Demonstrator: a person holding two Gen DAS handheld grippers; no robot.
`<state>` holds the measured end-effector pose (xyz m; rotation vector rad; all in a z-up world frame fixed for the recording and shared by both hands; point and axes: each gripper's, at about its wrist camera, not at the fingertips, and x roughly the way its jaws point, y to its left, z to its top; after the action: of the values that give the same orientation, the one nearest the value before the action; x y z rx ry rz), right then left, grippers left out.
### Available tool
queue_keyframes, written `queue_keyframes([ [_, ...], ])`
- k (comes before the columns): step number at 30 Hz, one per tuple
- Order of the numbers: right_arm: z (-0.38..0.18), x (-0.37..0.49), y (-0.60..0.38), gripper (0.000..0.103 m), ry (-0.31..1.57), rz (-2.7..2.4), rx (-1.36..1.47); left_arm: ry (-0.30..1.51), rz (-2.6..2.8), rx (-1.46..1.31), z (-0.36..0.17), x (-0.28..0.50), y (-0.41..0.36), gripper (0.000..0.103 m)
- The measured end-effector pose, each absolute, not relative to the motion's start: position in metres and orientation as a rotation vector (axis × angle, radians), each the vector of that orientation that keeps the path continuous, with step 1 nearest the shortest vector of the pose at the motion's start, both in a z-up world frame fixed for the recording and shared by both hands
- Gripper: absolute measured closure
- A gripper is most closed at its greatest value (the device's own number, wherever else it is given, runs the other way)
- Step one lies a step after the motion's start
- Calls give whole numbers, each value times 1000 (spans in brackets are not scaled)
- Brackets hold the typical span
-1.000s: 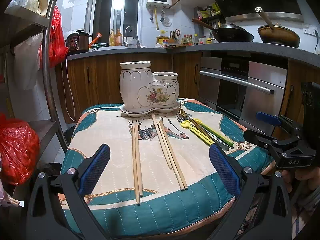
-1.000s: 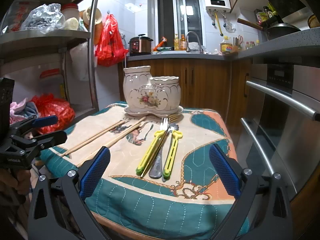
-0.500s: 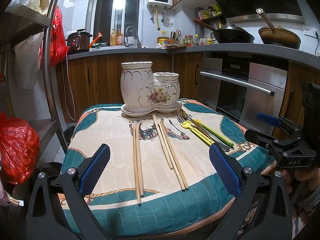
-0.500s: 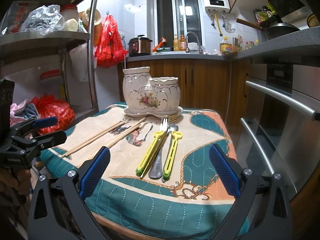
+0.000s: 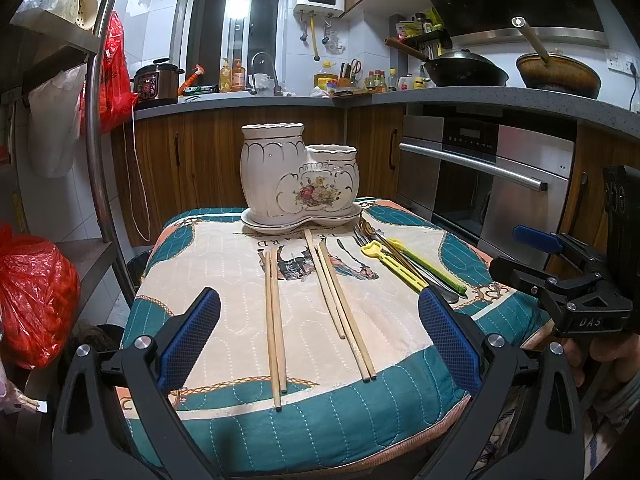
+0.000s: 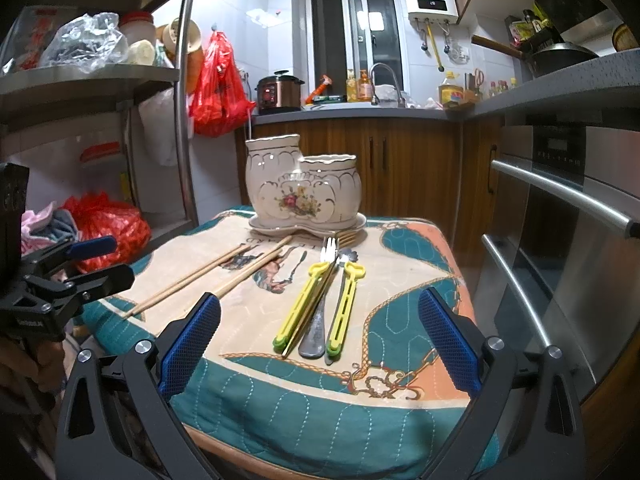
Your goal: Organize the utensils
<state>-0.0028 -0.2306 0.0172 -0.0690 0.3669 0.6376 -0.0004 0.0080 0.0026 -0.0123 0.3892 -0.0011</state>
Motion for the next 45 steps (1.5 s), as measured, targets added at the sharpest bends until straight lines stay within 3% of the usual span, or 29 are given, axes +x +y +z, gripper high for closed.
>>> queue_keyframes([
  [45, 22, 1, -232, 5, 373, 631, -42, 439, -18, -93, -2, 8, 17, 5],
])
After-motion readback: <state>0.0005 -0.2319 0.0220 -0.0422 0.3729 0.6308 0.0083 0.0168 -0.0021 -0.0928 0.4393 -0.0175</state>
